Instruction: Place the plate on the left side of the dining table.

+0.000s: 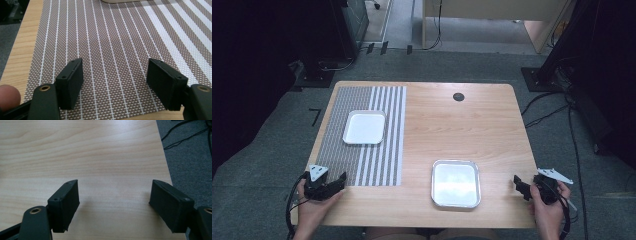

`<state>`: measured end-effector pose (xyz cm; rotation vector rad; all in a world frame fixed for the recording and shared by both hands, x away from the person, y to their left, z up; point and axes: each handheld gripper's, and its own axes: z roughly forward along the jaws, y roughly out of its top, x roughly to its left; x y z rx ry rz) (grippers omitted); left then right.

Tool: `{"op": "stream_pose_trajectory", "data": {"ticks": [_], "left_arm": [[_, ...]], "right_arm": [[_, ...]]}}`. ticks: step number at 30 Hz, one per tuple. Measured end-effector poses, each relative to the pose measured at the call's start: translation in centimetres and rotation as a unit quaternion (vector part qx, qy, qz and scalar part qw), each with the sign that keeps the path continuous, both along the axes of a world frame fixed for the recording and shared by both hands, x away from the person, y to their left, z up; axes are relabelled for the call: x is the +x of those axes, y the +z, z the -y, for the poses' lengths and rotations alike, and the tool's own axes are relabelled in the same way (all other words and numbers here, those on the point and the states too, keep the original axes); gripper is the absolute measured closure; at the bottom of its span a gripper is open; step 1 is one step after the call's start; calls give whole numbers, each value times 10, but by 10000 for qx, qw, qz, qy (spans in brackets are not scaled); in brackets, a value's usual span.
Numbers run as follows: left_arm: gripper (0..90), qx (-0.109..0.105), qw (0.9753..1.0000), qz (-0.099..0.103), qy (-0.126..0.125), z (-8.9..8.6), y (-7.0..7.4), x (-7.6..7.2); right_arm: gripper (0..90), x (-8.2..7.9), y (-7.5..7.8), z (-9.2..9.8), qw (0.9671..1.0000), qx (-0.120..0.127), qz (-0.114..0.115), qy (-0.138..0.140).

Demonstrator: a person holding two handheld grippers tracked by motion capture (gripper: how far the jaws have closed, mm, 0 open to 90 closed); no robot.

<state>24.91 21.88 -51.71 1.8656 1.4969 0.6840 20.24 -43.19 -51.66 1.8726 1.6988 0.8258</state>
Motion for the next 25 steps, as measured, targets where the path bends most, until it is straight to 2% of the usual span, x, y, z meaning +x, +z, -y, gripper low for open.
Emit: {"op": "stream_pose_trajectory", "data": {"ticks": [2,6,8,14,16,25], "left_arm": [[299,0,10000,0,0,0,0,0],[299,-1,10000,-1,-1,0,0,0],[299,-2,10000,0,-2,0,0,0],[298,-6,10000,-4,-8,0,0,0],[298,-7,10000,-5,-8,0,0,0],[298,-4,10000,-9,-15,0,0,0]], "right_arm": [[233,-2,-1,-2,9999,-138,26,57],[227,-5,-4,-5,9996,-252,114,64],[213,-7,-7,-8,9987,-456,217,114],[197,-8,-8,-9,9987,-440,232,126],[146,-7,-9,-9,9986,-454,203,173],[139,-7,-9,-9,9987,-455,186,116]]}}
